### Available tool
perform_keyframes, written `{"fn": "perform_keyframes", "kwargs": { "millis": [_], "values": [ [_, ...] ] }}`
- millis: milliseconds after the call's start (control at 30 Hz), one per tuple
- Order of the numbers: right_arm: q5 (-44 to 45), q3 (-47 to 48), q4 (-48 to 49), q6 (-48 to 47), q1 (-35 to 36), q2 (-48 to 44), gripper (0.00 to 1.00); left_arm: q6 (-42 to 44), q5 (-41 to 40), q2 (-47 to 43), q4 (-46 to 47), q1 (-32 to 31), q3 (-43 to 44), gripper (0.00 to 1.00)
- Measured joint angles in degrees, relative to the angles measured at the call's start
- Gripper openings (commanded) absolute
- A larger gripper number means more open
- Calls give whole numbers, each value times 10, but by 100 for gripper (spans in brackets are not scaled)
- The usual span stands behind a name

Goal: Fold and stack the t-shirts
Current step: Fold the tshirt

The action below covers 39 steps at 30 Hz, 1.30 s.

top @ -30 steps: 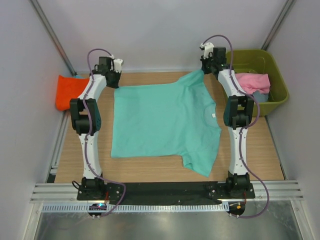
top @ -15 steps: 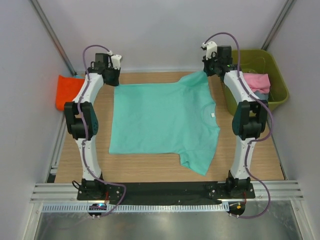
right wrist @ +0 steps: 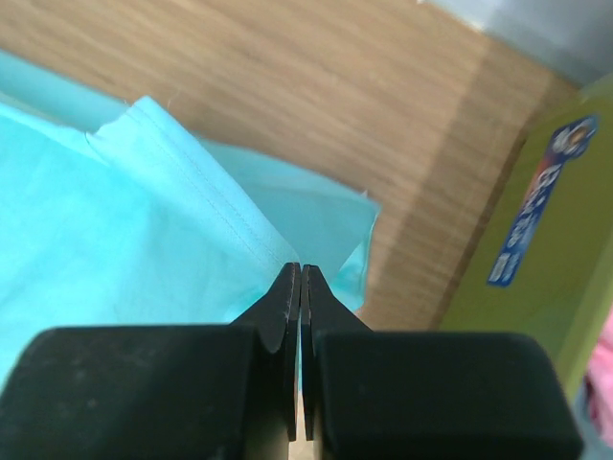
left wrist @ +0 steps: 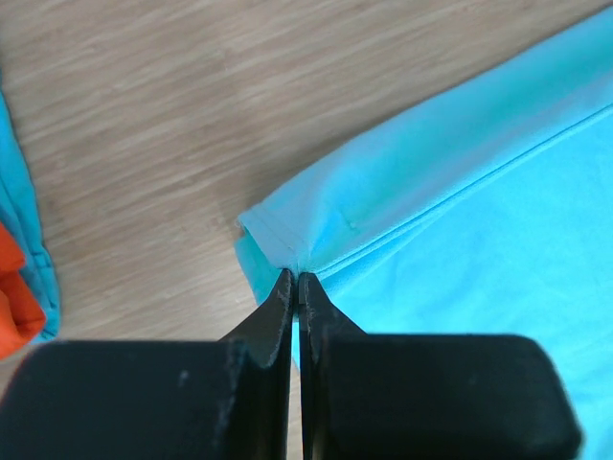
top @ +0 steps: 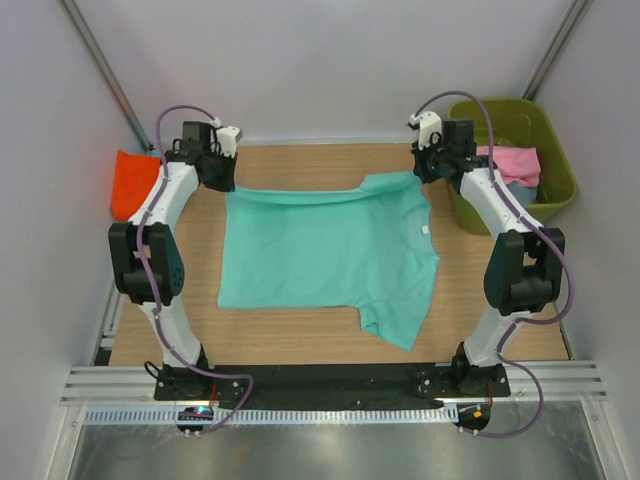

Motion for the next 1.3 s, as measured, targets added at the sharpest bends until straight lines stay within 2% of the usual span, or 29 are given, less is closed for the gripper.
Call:
{"fn": "perform_keyframes", "kwargs": {
  "millis": [267, 567, 933, 967, 1000, 1033, 1067, 1100, 1167, 1233, 1300],
  "values": [
    [-8, -94, -8, -1, 0, -60, 1, 0, -1, -30, -4, 0, -54, 0],
    [-21, -136, -9, 0, 0, -120, 1, -1, 0, -58, -4, 0, -93, 0],
    [-38, -212, -15, 10, 16, -129, 1, -1, 4, -57, -29, 0, -102, 0],
    [-39, -222, -16, 10, 20, -134, 5, -1, 4, -56, -31, 0, -105, 0],
    [-41, -228, -20, 10, 21, -138, 11, -1, 5, -56, -34, 0, -108, 4],
    [-45, -234, -29, 9, 23, -144, 28, -2, 6, -55, -37, 0, -110, 24],
    [-46, -234, -32, 10, 24, -145, 28, -3, 7, -52, -41, 0, -111, 32],
    [-49, -234, -37, 8, 25, -148, 44, -6, 7, -50, -46, 0, -111, 39],
    [-52, -232, -47, 13, 25, -153, 53, -18, 3, -49, -60, 0, -112, 51],
    [-56, -220, -66, 11, 25, -155, 54, -32, -3, -55, -66, 0, -118, 66],
    [-59, -202, -82, 12, 25, -155, 55, -45, -9, -70, -69, 0, -125, 71]
  ]
}}
